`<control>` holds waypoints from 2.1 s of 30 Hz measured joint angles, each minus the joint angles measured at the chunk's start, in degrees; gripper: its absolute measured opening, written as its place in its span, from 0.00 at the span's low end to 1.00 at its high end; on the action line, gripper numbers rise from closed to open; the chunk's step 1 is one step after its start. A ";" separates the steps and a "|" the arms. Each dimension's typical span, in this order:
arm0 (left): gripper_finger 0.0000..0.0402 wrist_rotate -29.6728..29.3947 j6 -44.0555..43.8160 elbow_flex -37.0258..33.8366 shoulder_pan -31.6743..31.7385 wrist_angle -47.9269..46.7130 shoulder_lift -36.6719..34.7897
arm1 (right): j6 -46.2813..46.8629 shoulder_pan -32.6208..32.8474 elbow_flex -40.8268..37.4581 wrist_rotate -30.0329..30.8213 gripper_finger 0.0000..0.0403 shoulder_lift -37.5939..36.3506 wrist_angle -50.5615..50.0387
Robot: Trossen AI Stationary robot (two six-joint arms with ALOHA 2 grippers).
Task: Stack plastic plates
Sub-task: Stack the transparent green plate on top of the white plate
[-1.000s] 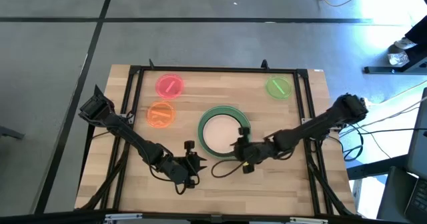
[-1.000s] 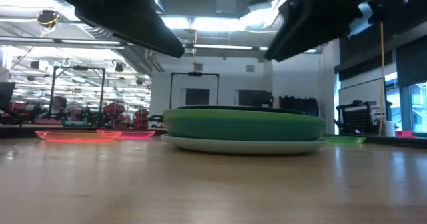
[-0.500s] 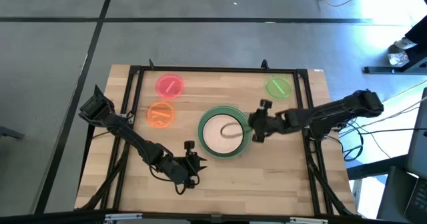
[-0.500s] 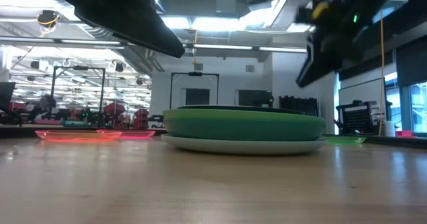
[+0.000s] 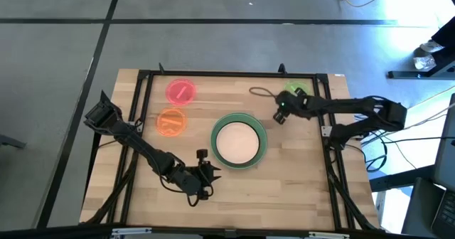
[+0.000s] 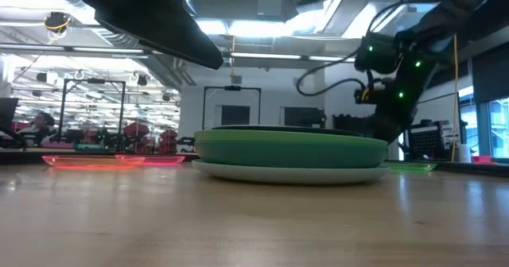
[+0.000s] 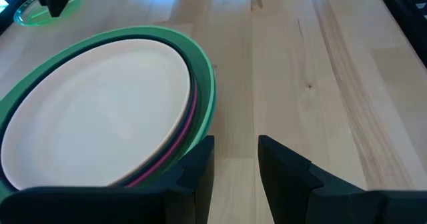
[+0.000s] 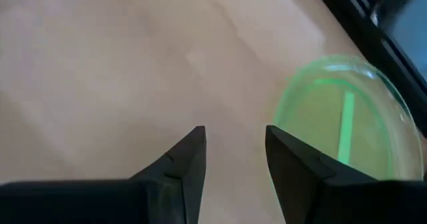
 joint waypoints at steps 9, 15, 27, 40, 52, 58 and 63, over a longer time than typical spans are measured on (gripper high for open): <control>0.27 0.00 -0.01 0.00 -0.02 0.00 0.00 | -0.57 -8.05 -0.25 -2.09 0.37 4.74 5.04; 0.27 -0.02 0.00 0.00 -0.02 -0.03 0.00 | -0.80 -10.69 -0.25 -1.53 0.37 8.60 7.12; 0.27 0.04 -0.09 0.00 -0.02 -0.12 0.00 | -1.02 -12.09 -0.08 -1.69 0.17 11.50 7.98; 0.27 0.13 -0.20 0.02 -0.02 -0.20 0.00 | -4.26 -8.20 -0.12 1.39 0.02 11.68 8.34; 0.27 0.20 -0.20 0.02 -0.02 0.61 0.00 | -7.94 3.97 3.06 1.80 0.00 7.16 8.66; 0.27 0.20 -0.20 0.02 -0.02 0.63 0.00 | -8.67 11.30 6.49 1.82 0.00 6.17 8.82; 0.27 0.20 -0.20 0.02 -0.02 0.65 0.00 | -9.66 18.06 9.27 2.19 0.00 6.17 9.87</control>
